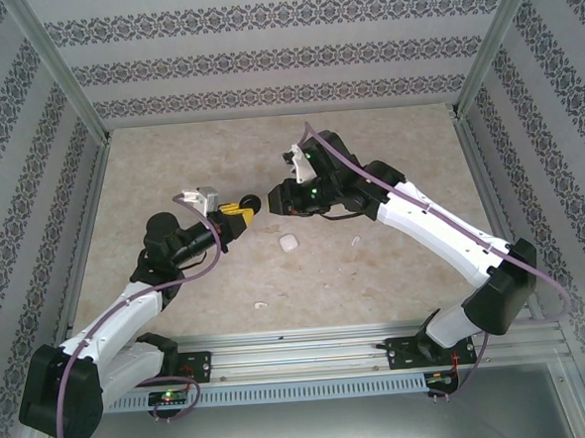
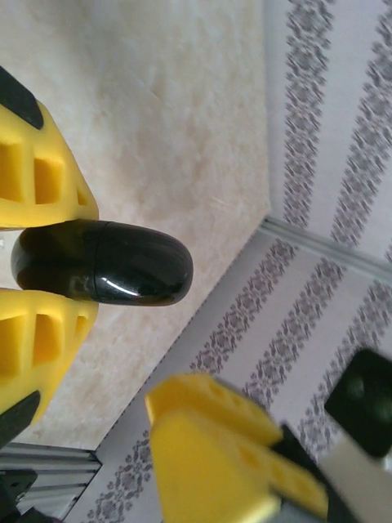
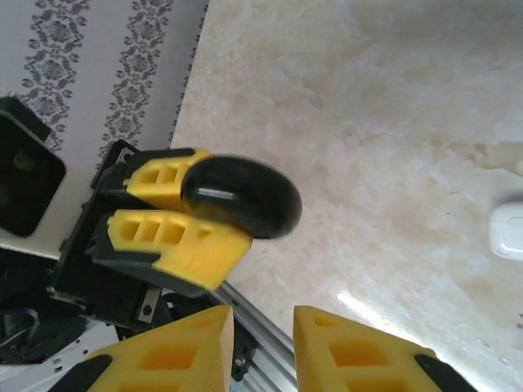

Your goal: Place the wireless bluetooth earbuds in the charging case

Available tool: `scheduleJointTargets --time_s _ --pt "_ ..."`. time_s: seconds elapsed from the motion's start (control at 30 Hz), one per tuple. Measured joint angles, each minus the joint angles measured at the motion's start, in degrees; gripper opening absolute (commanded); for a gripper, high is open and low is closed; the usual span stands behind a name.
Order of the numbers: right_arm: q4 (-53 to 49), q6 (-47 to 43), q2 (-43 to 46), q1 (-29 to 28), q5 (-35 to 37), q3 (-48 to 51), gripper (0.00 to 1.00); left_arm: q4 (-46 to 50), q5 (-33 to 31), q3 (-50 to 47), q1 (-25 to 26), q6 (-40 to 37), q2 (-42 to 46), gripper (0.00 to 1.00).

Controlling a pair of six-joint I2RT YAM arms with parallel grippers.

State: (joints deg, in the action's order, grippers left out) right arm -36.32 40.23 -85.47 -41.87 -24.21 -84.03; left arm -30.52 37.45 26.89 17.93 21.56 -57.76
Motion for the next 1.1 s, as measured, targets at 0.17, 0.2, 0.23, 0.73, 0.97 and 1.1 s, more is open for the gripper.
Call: scheduleJointTargets --time_s 0.17,0.2,0.23,0.73,0.97,1.1 --pt "-1.97 -0.63 0.22 0.0 2.56 1.75 0.29 8.83 -3.45 3.3 -0.07 1.46 -2.19 0.0" --pt "-2.58 -0.87 0.15 0.0 3.02 2.08 0.3 10.86 -4.13 3.96 -0.13 1.68 -3.13 0.0" --pt "-3.08 -1.11 0.0 0.0 3.52 2.29 0.3 12.52 -4.68 4.52 -0.24 1.75 -4.09 0.0" --pt "-7.76 -4.17 -7.96 -0.66 10.32 5.77 0.48 32.09 -9.38 9.25 -5.53 4.66 -24.04 0.1" --pt "-11.52 -6.82 -14.86 -0.66 13.33 3.13 0.54 32.96 -10.62 9.25 -7.23 4.35 -25.57 0.21" --pt "-13.27 -8.39 -18.71 -0.66 14.32 -0.17 0.58 33.35 -11.04 9.25 -7.56 3.61 -25.57 0.28"
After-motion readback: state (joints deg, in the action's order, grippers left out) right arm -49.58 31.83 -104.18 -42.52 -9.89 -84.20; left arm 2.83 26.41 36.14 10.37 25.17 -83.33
